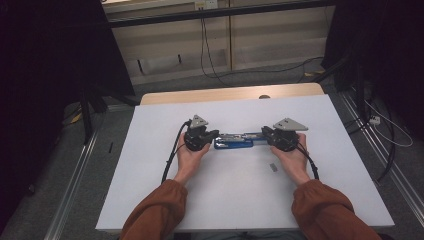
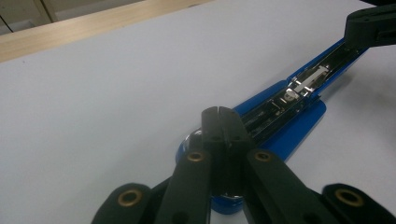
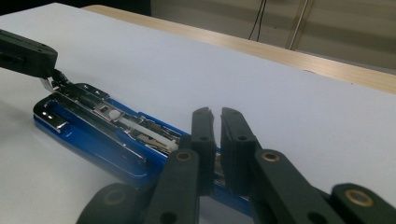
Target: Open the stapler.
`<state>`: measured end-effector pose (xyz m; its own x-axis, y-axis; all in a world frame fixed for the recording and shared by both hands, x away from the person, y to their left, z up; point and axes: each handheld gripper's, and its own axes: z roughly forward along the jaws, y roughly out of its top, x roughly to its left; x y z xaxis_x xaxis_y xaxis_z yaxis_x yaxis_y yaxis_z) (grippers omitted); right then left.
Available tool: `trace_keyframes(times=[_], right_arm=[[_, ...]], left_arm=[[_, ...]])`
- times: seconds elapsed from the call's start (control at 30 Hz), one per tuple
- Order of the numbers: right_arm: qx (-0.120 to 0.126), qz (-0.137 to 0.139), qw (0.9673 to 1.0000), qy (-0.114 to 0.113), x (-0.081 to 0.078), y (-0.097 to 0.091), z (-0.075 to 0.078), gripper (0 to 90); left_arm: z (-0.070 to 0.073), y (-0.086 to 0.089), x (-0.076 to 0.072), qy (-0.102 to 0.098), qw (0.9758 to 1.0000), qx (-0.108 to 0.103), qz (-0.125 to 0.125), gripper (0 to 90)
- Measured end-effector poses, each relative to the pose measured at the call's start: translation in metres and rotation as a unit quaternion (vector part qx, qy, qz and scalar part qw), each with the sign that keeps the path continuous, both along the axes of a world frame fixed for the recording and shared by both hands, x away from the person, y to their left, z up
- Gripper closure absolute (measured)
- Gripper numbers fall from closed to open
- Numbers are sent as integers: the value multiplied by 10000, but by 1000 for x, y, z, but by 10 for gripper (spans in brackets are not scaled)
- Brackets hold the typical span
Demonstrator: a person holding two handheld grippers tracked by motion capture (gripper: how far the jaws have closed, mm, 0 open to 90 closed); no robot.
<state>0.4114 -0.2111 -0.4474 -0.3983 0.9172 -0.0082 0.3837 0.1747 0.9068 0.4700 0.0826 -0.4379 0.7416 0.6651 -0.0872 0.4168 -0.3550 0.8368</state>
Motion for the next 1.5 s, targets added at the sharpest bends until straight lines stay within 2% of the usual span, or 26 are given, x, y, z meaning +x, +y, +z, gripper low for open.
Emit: trace_keyframes(times=[0.03, 0.07, 0.13, 0.17, 0.27, 0.47, 0.57, 0.63, 0.7, 0.73, 0.83, 0.9, 0.93, 1.03, 1.13, 1.2, 1.3, 1.37, 1.4, 1.5], right_arm=[[42, 17, 10000, 5, 0, 0, 0, 831], [100, 37, 9999, 9, 0, -1, 0, 815], [126, 30, 9999, 7, 0, -1, 1, 796], [150, 49, 9999, 2, 0, -2, 1, 788], [207, 79, 9997, -34, 0, -2, 2, 739], [263, 183, 9995, 12, 0, -2, 3, 601], [352, 101, 9993, -24, 0, -2, 4, 453], [353, 37, 9993, -72, 0, -3, 5, 371], [387, 45, 9992, -66, 0, -3, 4, 319], [407, 54, 9991, -58, 1, -3, 4, 285], [328, -5, 9995, -26, 1, -2, 3, 153], [366, -26, 9993, -55, 0, -2, 4, 114], [408, -1, 9991, -59, 0, -2, 5, 101], [387, 54, 9991, -150, -2, -2, 8, 78], [392, 119, 9991, -128, -5, -3, 11, 57], [408, 130, 9990, -95, -7, -5, 12, 58], [399, 150, 9990, -107, -10, -8, 13, 58], [397, 139, 9990, -134, -11, -11, 14, 58], [416, 134, 9990, -131, -12, -12, 15, 58], [437, 192, 9988, -81, -16, -15, 17, 54]], left_arm=[[0, 1, 0, 16, 10000, -35, -12, 888], [1, 1, 0, -67, 10000, -37, -2, 874], [3, 2, -1, -103, 9999, -55, 24, 839], [4, 2, -1, -103, 9997, -186, 91, 826], [8, 6, -1, -112, 9995, -278, 137, 768], [10, 6, -3, -151, 9994, -284, 144, 602], [13, 6, -6, -245, 9987, -316, 318, 448], [15, 6, -6, -219, 9982, -374, 407, 328], [15, 7, -6, -227, 9984, -319, 406, 277], [15, 7, -6, -239, 9987, -208, 403, 243], [13, 9, -6, -174, 9991, -74, 392, 147], [13, 10, -7, -98, 9991, -115, 390, 75], [14, 11, -8, -168, 9993, -50, 342, 39], [18, 14, -14, -326, 9989, -75, 331, 50], [20, 20, -19, -326, 9987, -302, 248, 40], [21, 23, -22, -326, 9987, -318, 210, 38], [21, 27, -27, -377, 9987, -207, 275, 40], [21, 30, -30, -410, 9982, -243, 371, 42], [22, 32, -31, -394, 9979, -327, 395, 45], [26, 36, -35, -501, 9974, -359, 381, 45]])
